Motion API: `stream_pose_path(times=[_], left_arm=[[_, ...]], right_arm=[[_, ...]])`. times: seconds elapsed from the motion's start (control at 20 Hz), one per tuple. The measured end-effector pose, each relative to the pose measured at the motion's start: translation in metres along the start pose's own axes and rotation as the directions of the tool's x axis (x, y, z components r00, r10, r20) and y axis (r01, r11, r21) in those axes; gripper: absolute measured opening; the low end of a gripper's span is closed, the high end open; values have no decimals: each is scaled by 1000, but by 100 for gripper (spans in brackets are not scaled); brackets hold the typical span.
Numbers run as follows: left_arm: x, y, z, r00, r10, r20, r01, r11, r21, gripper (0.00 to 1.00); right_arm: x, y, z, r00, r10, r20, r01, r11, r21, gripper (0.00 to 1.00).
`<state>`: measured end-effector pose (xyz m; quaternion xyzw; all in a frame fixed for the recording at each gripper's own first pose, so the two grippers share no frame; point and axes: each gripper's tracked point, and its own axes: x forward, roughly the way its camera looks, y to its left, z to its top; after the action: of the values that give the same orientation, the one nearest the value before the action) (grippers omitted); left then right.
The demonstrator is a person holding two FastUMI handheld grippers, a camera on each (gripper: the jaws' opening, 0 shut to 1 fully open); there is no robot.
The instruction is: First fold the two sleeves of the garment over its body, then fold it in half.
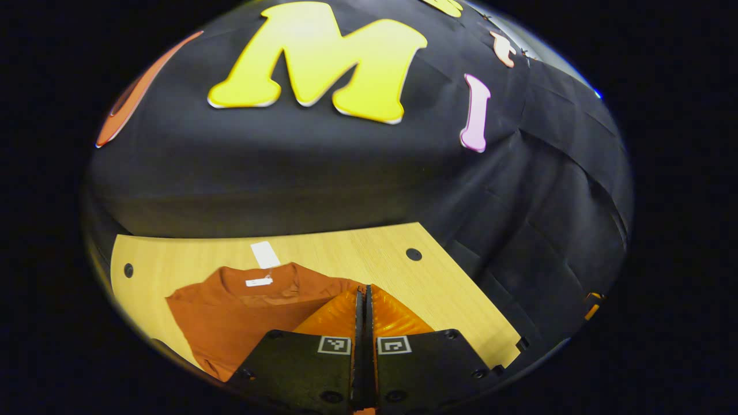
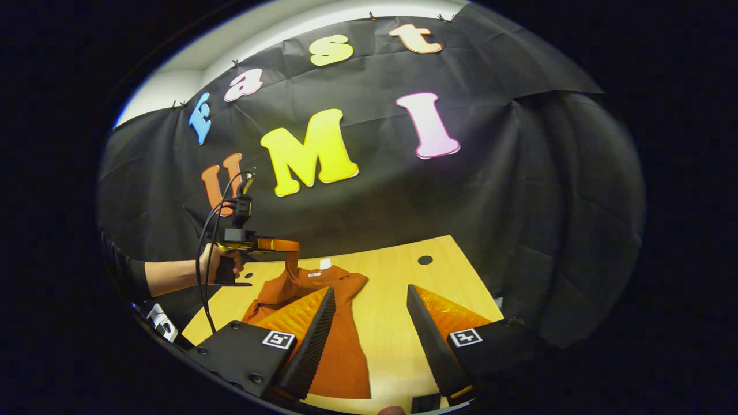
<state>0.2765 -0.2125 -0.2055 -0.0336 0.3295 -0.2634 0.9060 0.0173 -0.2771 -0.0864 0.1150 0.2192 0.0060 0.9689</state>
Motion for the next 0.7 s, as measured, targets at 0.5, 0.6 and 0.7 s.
stream_pose_path(times=[0.5,0.6,0.7], left_arm=[[126,23,-85,984,144,-101,-140,989,49,3],[127,20,-99,983,138,-119,-135,990,34,5],[131,16,-105,984,127,-128,-126,992,12,16]], right_arm=[[-26,-68,-31,986,-134,-95,136,991,9,78],[-30,-71,-30,986,-134,-100,135,991,-3,78],[-30,-70,-25,986,-137,-90,135,991,-25,78]])
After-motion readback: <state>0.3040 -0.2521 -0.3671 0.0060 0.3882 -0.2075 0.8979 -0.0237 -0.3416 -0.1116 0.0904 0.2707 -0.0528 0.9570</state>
